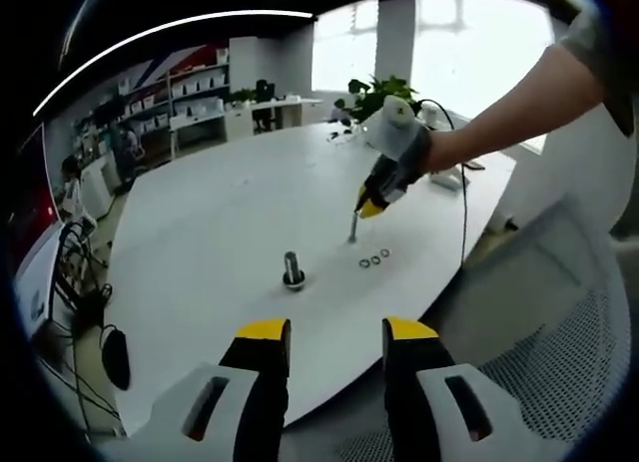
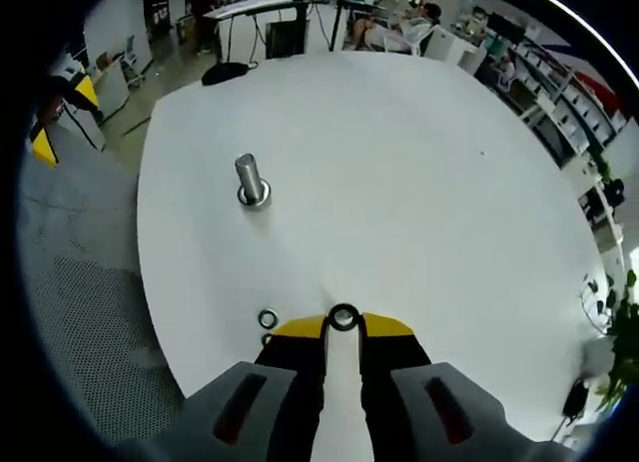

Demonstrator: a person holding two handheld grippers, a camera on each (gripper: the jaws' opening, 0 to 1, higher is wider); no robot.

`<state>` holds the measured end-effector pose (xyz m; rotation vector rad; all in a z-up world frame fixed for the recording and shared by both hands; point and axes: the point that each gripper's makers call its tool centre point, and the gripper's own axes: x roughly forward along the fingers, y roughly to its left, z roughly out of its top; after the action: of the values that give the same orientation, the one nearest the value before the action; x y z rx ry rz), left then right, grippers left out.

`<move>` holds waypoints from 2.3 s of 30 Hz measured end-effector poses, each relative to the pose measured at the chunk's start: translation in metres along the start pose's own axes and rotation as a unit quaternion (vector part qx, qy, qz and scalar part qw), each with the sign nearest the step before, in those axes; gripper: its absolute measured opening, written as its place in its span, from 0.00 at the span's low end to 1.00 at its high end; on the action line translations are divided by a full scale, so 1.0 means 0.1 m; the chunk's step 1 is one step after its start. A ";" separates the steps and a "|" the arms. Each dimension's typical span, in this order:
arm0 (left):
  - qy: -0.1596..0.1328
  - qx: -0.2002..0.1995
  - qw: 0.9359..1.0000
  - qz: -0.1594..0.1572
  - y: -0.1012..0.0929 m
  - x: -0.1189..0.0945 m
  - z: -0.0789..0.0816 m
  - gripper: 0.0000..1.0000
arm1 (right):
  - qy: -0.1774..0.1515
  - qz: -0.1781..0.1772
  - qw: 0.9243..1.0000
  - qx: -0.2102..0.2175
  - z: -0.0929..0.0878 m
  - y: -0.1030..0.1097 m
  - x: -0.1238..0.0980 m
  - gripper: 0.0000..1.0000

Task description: Place the washer onto the threaded stud by aligning its center hole with the stud, sliding it down to the base, and recovering from edge contact or off-axis alignment until the washer reaches the visible bottom stop.

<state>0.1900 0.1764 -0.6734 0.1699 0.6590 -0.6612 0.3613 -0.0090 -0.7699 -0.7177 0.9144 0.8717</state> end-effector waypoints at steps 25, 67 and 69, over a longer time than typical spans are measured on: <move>0.006 0.007 1.000 -0.009 -0.04 0.02 -0.02 0.35 | 0.038 0.011 0.999 -0.018 -0.08 -0.02 0.22 0.13; 0.020 -0.008 1.000 -0.007 0.00 0.03 -0.07 0.33 | 0.078 0.029 0.996 0.029 -0.43 0.20 0.48 0.18; 0.018 -0.012 1.000 -0.003 0.01 0.02 -0.07 0.33 | 0.077 0.028 0.996 0.028 -0.46 0.21 0.46 0.21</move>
<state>0.1888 0.1785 -0.6803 0.1583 0.7012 -0.6583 0.3413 -0.0225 -0.8337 -0.7208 1.0971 0.8443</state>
